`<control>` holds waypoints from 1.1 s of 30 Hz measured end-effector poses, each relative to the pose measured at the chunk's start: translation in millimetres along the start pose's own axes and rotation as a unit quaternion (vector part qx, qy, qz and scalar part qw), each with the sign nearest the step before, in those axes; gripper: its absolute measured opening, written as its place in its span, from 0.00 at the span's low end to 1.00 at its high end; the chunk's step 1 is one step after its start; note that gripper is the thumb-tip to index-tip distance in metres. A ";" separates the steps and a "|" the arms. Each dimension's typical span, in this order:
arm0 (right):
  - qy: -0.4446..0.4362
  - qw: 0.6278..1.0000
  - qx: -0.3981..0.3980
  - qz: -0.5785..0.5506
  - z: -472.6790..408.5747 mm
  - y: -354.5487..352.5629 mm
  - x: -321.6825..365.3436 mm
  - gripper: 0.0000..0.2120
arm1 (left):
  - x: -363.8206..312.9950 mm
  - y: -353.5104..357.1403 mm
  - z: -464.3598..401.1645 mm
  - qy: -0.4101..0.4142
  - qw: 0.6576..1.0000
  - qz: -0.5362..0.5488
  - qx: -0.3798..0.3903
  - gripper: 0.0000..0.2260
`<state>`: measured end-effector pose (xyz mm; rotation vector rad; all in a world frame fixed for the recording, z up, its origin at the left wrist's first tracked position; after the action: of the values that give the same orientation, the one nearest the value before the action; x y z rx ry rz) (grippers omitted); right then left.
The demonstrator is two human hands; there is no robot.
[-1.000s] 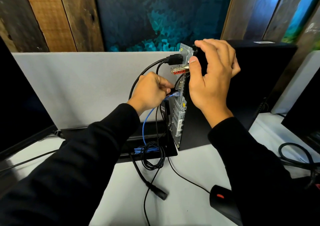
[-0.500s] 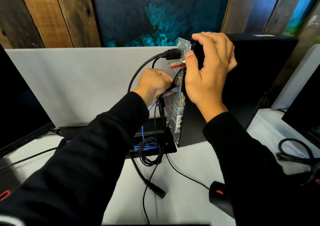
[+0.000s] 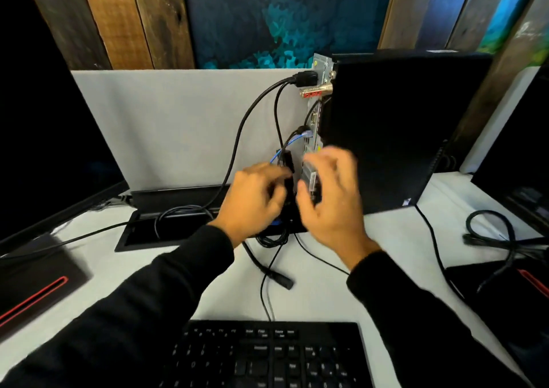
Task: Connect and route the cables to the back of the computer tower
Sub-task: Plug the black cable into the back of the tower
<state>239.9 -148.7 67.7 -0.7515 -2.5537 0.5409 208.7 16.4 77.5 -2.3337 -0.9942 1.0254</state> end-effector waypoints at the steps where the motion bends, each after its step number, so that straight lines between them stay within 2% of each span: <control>1: 0.007 0.997 0.076 -0.019 20.4 8.6 1.1 0.15 | 10.4 0.7 17.8 -0.016 0.999 -0.025 0.018 0.10; 4: 0.085 0.956 0.279 -0.021 60.4 29.8 0.5 0.16 | 43.6 15.0 59.9 -0.099 0.981 -0.084 0.144 0.19; 6: 0.114 0.930 0.349 -0.007 69.3 38.2 2.5 0.20 | 56.6 20.0 78.9 -0.133 0.964 -0.106 0.205 0.27; 8: 0.127 0.915 0.384 0.009 68.7 45.3 9.1 0.23 | 66.8 17.4 86.1 -0.152 0.963 -0.101 0.200 0.28; 12: 0.151 0.905 0.397 -0.020 63.4 65.5 23.3 0.22 | 74.8 10.7 83.8 -0.179 0.965 -0.090 0.167 0.14; 14: 0.163 0.900 0.402 -0.038 60.7 74.3 27.9 0.23 | 77.7 10.2 80.9 -0.185 0.967 -0.087 0.153 0.10; 18: 0.174 0.901 0.394 -0.050 56.2 85.3 31.2 0.23 | 92.6 6.9 71.9 -0.182 0.969 -0.086 0.141 0.11; 22: 0.203 0.892 0.395 -0.084 52.5 93.3 33.4 0.24 | 112.7 1.2 57.0 -0.181 0.970 -0.090 0.134 0.18; 25: 0.200 0.891 0.399 -0.088 48.5 95.4 34.7 0.22 | 124.5 4.8 49.2 -0.169 0.968 -0.103 0.156 0.15; 28: 0.216 0.893 0.385 -0.088 47.8 101.0 38.5 0.27 | 130.6 9.7 48.9 -0.171 0.978 -0.064 0.106 0.13; 31: 0.248 0.901 0.348 -0.075 52.8 109.0 36.5 0.22 | 133.9 12.0 52.4 -0.205 0.978 -0.025 0.037 0.10; 33: 0.246 0.908 0.332 -0.062 57.2 108.6 33.7 0.14 | 132.2 10.1 49.8 -0.239 0.971 -0.007 0.006 0.09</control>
<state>231.0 -58.5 -21.8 -0.3996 -1.7625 0.9657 238.5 111.6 -23.1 -2.1056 -1.1623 1.6279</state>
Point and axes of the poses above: each hand's wrist, its own z-axis away from the middle knuckle, its own y-axis out of the palm, x = y × z, the point moved 2 cm from there along -z, towards the middle knuckle, and after that the axes turned 7 degrees about z, right-handed, at the moved point
